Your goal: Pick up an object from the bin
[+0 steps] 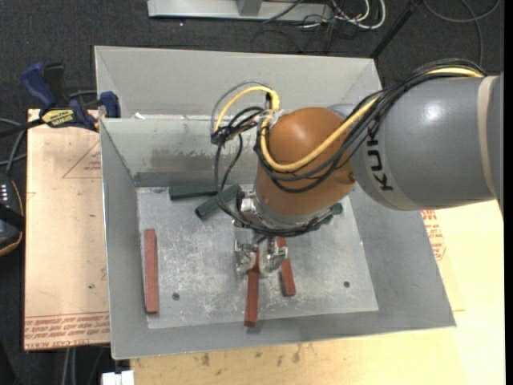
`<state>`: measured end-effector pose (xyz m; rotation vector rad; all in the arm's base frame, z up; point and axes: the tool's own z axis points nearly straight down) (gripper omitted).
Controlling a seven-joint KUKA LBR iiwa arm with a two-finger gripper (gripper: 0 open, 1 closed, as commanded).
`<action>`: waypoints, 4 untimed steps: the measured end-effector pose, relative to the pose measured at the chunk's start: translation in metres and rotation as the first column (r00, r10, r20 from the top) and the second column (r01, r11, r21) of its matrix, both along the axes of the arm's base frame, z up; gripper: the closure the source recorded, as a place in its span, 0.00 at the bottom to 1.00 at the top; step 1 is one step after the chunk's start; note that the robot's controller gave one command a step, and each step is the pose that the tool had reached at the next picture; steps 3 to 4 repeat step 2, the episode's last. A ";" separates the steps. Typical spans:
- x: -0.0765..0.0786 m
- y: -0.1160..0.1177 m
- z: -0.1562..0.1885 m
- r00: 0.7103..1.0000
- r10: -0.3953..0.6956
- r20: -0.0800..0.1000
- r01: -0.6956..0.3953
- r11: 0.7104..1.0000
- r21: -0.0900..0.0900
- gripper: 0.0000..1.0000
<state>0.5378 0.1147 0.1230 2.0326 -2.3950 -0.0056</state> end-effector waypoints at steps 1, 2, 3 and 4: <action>0.006 0.006 0.037 1.000 0.006 0.009 -0.006 1.000 0.001 1.00; 0.002 0.021 0.134 1.000 0.006 0.004 -0.006 1.000 0.001 1.00; 0.002 0.021 0.134 1.000 0.006 0.004 -0.006 1.000 0.001 1.00; 0.002 0.021 0.134 1.000 0.006 0.004 -0.006 1.000 0.001 1.00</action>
Offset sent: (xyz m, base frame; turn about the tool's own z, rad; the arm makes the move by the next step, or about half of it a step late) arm 0.0016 0.0203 0.1341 -0.0105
